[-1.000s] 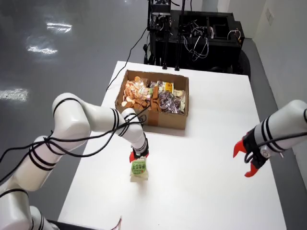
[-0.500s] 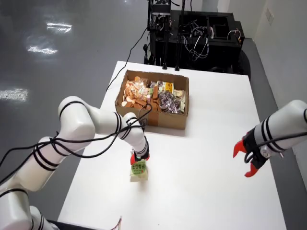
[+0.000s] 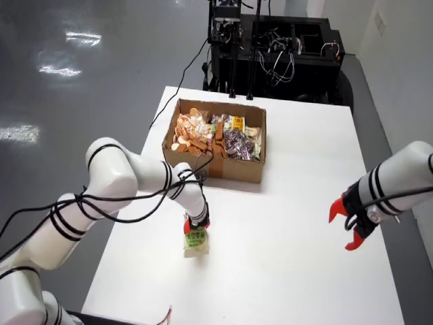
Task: Grasp a snack and put it in the bin.
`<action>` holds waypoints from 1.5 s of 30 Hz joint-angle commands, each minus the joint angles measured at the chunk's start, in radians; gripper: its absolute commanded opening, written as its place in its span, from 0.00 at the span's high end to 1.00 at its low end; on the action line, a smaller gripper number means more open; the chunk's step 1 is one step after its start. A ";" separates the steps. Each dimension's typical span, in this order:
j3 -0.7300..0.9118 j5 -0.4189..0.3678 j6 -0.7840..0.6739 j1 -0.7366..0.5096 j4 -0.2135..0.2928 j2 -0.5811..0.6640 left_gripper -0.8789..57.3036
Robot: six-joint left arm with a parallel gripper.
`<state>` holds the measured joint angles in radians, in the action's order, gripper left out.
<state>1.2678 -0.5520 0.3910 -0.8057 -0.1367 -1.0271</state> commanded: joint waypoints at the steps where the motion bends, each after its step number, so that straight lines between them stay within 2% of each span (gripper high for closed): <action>1: 0.004 0.014 -0.004 0.000 -0.001 -0.002 0.23; 12: 0.027 0.039 -0.048 -0.022 -0.004 0.004 0.57; 17: 0.030 0.040 -0.079 -0.048 -0.007 0.011 0.66; 31: -0.014 -0.005 -0.142 -0.100 -0.019 0.059 0.76; 45: -0.286 -0.058 -0.194 -0.068 -0.032 0.063 0.77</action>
<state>1.0264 -0.6099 0.2087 -0.8863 -0.1678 -0.9616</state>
